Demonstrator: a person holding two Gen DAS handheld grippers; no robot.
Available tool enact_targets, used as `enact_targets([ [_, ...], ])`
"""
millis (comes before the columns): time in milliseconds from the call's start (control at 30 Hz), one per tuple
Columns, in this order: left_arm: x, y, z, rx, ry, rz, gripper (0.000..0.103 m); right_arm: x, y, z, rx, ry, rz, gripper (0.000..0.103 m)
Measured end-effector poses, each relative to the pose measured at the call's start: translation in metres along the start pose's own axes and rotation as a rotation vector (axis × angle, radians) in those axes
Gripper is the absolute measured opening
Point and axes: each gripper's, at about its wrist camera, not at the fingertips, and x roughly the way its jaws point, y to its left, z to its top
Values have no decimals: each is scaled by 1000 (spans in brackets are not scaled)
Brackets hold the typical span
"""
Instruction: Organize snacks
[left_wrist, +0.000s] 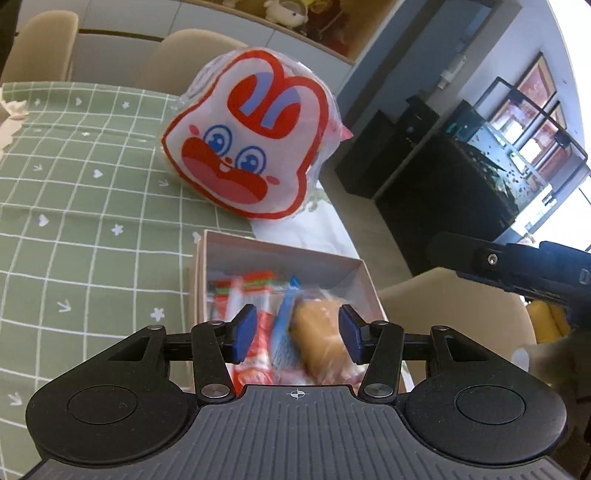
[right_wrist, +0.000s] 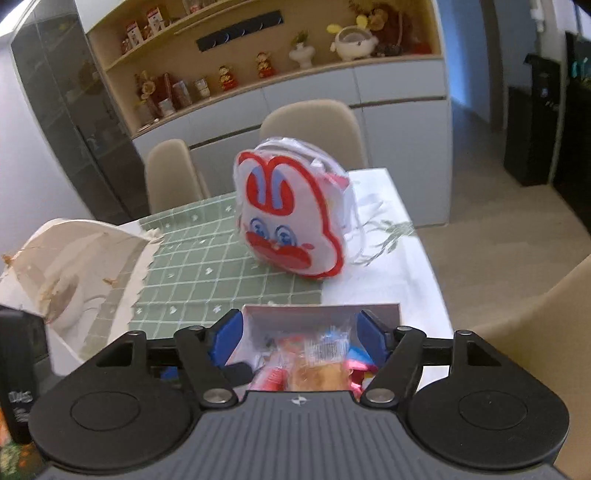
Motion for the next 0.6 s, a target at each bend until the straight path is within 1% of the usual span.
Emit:
enact_targets([
  [67, -22, -4, -9, 8, -36, 3, 54, -10, 3, -5, -5, -29, -12, 69],
  [167, -70, -21, -31, 29, -91, 28, 54, -42, 10, -22, -67, -81, -35, 72],
  [200, -87, -29, -42, 44, -112, 41, 54, -54, 14, -30, -92, -98, -49, 74],
  [267, -114, -44, -64, 76, -141, 51, 54, -81, 21, -50, -132, -120, -46, 79],
  [367, -144, -66, -102, 108, -162, 72, 52, -118, 25, -85, -165, -113, -20, 81],
  [467, -161, -89, -140, 172, -163, 111, 42, -145, 23, -124, -152, -76, -22, 81],
  [500, -164, -94, -150, 188, -159, 122, 29, -152, 21, -135, -142, -62, -25, 81],
  [533, -167, -100, -159, 196, -152, 129, 14, -157, 19, -146, -134, -50, -32, 81],
  [600, -170, -108, -174, 204, -136, 113, 13, -165, 17, -162, -119, -27, -46, 81],
])
